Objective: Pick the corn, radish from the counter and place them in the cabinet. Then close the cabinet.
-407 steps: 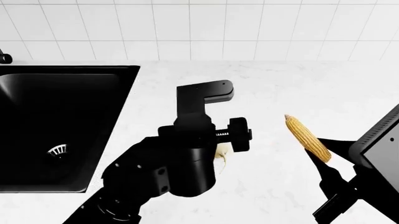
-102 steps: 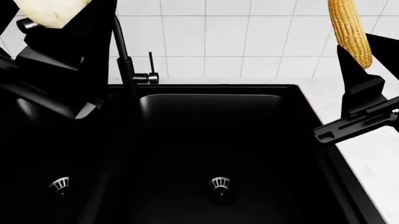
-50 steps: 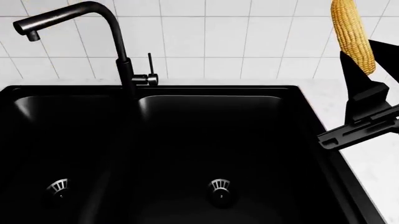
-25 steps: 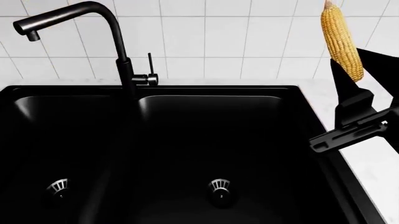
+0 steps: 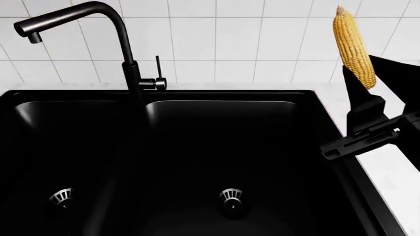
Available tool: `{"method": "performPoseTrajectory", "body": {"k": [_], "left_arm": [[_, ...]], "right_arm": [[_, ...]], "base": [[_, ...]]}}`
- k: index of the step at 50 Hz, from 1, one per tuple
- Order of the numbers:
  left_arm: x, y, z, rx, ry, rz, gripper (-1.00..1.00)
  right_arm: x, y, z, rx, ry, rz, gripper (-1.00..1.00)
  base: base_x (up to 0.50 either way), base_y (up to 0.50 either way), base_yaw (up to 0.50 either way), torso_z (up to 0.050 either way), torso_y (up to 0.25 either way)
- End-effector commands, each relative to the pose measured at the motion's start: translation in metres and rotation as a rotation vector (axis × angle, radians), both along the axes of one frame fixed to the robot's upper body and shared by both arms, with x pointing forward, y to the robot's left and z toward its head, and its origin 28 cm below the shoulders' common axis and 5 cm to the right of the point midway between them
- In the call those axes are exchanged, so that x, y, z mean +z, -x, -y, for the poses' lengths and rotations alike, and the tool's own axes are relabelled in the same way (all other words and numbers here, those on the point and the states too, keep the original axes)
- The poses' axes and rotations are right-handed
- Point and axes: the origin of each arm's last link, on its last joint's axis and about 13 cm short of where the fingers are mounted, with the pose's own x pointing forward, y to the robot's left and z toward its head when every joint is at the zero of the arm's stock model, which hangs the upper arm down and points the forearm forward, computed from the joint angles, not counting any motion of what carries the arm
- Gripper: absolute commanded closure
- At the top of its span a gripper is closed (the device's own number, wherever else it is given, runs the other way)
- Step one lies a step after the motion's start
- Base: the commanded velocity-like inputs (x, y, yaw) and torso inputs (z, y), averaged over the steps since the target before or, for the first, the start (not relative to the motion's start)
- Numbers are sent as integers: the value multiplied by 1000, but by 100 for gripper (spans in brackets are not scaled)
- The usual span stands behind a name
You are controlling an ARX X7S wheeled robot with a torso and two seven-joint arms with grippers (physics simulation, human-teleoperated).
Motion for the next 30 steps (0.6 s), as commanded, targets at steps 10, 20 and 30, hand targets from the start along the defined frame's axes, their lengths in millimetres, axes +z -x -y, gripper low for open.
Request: {"method": "performPoseTrajectory", "body": {"k": [10,20,30], "left_arm": [[26,-70,-12,149,23,-252,100],[33,-89,-16,188,38,-369,100],[29,-106,-26,369,123,-452,100]], "right_arm": [[3,0,-1,-1,8,30,100],[5,0,1,-4,8,44,100],[6,1,2,-9,7,54,100]], "base": [[0,0,0,1,1],[0,0,0,0,1],[0,0,0,0,1]]}}
